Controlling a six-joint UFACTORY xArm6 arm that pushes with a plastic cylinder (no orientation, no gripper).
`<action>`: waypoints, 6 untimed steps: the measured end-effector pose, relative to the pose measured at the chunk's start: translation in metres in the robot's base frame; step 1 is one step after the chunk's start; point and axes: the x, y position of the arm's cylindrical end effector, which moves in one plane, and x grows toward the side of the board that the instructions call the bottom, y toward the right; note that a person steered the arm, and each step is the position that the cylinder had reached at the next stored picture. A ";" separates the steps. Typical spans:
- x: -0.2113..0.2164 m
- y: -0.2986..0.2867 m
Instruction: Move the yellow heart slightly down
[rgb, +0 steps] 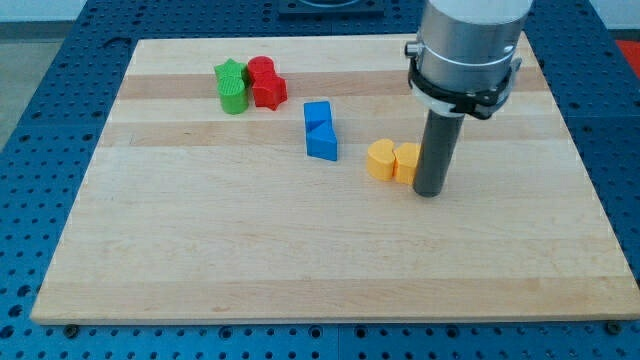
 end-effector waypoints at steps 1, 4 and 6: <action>0.000 0.034; -0.058 0.013; -0.057 -0.080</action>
